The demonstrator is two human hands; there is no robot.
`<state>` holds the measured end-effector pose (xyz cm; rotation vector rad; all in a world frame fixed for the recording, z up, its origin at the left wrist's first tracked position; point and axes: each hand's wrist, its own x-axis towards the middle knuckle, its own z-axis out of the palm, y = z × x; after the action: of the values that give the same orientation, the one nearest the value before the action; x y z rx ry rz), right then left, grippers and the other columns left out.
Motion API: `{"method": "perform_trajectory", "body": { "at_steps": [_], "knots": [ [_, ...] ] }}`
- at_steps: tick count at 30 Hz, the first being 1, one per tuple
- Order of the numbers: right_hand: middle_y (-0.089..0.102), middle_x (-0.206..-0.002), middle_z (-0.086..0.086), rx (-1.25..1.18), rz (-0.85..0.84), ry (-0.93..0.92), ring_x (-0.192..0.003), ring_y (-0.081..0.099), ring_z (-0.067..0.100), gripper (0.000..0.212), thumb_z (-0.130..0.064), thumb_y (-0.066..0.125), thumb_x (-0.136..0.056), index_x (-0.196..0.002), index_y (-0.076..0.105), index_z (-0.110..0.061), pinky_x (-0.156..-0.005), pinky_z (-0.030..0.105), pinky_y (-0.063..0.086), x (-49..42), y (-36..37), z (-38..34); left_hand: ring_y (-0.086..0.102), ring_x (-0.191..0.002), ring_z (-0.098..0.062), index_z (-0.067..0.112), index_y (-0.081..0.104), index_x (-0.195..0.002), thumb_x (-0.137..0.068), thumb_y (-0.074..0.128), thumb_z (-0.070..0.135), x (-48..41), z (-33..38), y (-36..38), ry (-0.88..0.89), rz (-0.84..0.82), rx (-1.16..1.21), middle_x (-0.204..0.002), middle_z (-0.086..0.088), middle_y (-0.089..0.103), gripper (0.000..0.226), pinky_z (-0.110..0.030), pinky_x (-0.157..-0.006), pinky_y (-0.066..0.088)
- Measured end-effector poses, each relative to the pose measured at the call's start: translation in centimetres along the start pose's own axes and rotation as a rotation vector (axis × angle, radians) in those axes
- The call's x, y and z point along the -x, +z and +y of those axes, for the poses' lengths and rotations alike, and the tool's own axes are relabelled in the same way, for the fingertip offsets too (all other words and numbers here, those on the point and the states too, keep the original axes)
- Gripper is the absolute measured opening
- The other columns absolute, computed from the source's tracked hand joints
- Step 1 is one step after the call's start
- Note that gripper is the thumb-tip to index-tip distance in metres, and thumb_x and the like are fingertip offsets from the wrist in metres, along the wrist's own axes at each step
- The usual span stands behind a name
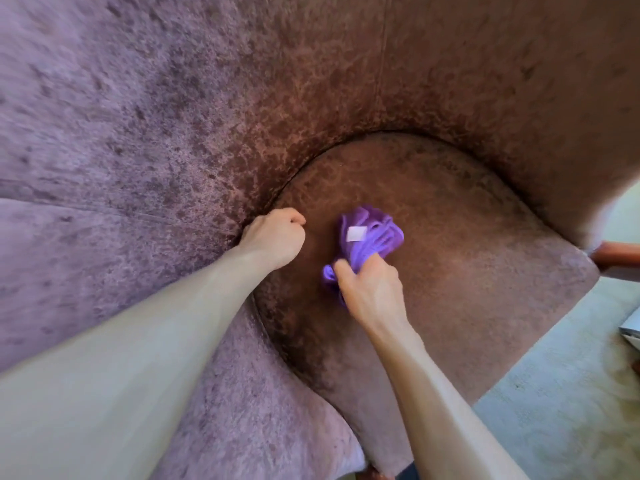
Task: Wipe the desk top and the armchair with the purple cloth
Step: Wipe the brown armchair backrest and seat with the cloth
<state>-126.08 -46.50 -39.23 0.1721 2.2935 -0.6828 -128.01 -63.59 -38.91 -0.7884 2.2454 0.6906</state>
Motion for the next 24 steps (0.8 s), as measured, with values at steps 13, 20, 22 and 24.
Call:
{"method": "perform_trajectory", "body": {
  "at_steps": [13, 20, 22, 24],
  "knots": [
    [0.067, -0.113, 0.017, 0.475, -0.701, -0.194, -0.104, 0.065, 0.036, 0.031, -0.046, 0.060, -0.083, -0.097, 0.061, -0.018, -0.078, 0.034, 0.047, 6.0, 2.1, 2.6, 0.045, -0.142, -0.024, 0.020, 0.055, -0.142, -0.099, 0.052, 0.029, 4.6, -0.3, 1.1, 0.080, -0.253, -0.070, -0.152, -0.012, 0.051, 0.044, -0.027, -0.113, 0.032],
    [0.062, -0.107, -0.007, 0.192, -0.282, -0.487, -0.094, 0.063, 0.019, 0.059, -0.078, 0.047, -0.078, -0.108, 0.059, -0.029, -0.082, 0.039, 0.052, 7.9, -6.3, -0.5, 0.067, -0.114, -0.016, 0.030, 0.056, -0.137, -0.082, 0.065, 0.069, 8.8, 3.0, -2.9, -0.047, -0.415, 0.408, -0.133, 0.002, 0.067, 0.068, -0.039, -0.100, 0.053],
    [0.058, -0.107, -0.010, 0.222, -0.241, -0.604, -0.093, 0.060, 0.016, 0.057, -0.079, 0.034, -0.088, -0.111, 0.059, -0.033, -0.083, 0.037, 0.052, 8.6, -9.9, -2.0, 0.074, -0.095, -0.016, 0.034, 0.067, -0.120, -0.088, 0.069, 0.046, 10.2, 4.1, -5.2, -0.001, -0.437, 0.669, -0.112, 0.000, 0.076, 0.034, -0.041, -0.080, 0.061],
    [0.054, -0.104, -0.009, 0.254, -0.227, -0.708, -0.090, 0.056, 0.015, 0.050, -0.072, 0.028, -0.097, -0.112, 0.057, -0.035, -0.085, 0.036, 0.049, 9.7, -13.8, -3.3, 0.069, -0.077, -0.017, 0.039, 0.069, -0.117, -0.081, 0.067, 0.032, 11.7, 5.2, -7.9, 0.102, -0.393, 0.743, -0.098, 0.002, 0.075, 0.036, -0.029, -0.055, 0.049]
  ]
}}
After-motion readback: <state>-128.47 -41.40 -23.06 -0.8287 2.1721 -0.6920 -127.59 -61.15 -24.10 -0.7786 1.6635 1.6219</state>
